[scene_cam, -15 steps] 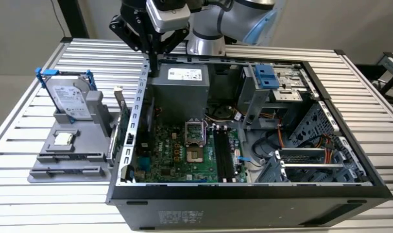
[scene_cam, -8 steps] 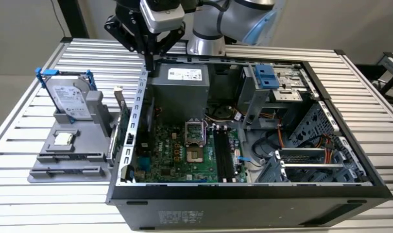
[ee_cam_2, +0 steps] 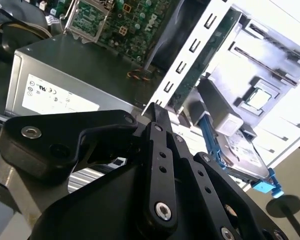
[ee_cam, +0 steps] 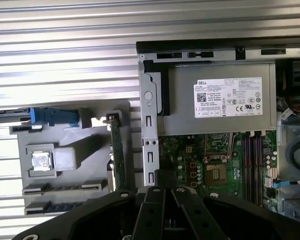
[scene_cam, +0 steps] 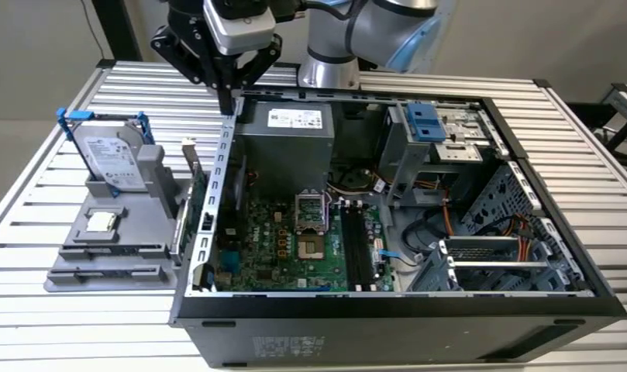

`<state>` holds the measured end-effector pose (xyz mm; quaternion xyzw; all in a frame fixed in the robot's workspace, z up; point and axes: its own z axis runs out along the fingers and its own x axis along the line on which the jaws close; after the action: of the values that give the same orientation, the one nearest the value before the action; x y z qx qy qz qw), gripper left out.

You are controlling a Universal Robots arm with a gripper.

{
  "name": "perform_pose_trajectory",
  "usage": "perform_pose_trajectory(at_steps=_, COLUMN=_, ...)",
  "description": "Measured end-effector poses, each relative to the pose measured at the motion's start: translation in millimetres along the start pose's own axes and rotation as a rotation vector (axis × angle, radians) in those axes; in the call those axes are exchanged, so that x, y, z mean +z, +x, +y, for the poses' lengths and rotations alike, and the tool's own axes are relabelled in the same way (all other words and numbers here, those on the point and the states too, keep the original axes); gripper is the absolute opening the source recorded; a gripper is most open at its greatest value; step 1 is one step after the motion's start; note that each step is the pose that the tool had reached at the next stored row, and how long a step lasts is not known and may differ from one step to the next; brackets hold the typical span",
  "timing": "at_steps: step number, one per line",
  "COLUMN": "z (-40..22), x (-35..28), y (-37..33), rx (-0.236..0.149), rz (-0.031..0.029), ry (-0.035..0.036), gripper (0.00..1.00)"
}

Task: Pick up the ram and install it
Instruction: 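Reach for the ram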

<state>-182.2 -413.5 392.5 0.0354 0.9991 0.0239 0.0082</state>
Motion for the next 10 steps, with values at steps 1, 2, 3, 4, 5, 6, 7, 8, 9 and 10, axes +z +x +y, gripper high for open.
perform_pose_trajectory(at_steps=1, z=-0.4, x=0.0, y=1.1, rx=0.0, rz=0.0, ry=0.0, gripper=0.0)
perform_pose_trajectory(at_steps=2, z=-0.6, x=-0.1, y=1.9, rx=0.0, rz=0.0, ry=0.0, gripper=0.0)
perform_pose_trajectory(at_steps=3, z=-0.8, x=-0.1, y=2.5, rx=0.0, rz=0.0, ry=0.0001, gripper=0.0)
perform_pose_trajectory(at_steps=4, z=-0.9, x=-0.1, y=3.1, rx=0.0, rz=0.0, ry=0.0001, gripper=0.0)
perform_pose_trajectory(at_steps=5, z=-1.1, x=-0.1, y=3.8, rx=0.0, rz=0.0, ry=0.0001, gripper=0.0)
perform_pose_trajectory(at_steps=6, z=-1.4, x=-0.2, y=4.9, rx=0.0, rz=0.0001, ry=0.0001, gripper=0.0)
perform_pose_trajectory(at_steps=7, z=-1.8, x=-0.2, y=6.3, rx=0.0, rz=0.0, ry=0.0001, gripper=0.0)
perform_pose_trajectory(at_steps=8, z=-2.1, x=-0.2, y=7.7, rx=0.0, rz=0.0, ry=0.0, gripper=0.0)
perform_pose_trajectory(at_steps=9, z=-2.5, x=-0.3, y=9.0, rx=0.0, rz=0.0, ry=0.0001, gripper=0.0)
perform_pose_trajectory(at_steps=10, z=-2.8, x=-0.3, y=10.3, rx=0.0, rz=0.0, ry=0.0001, gripper=0.0)
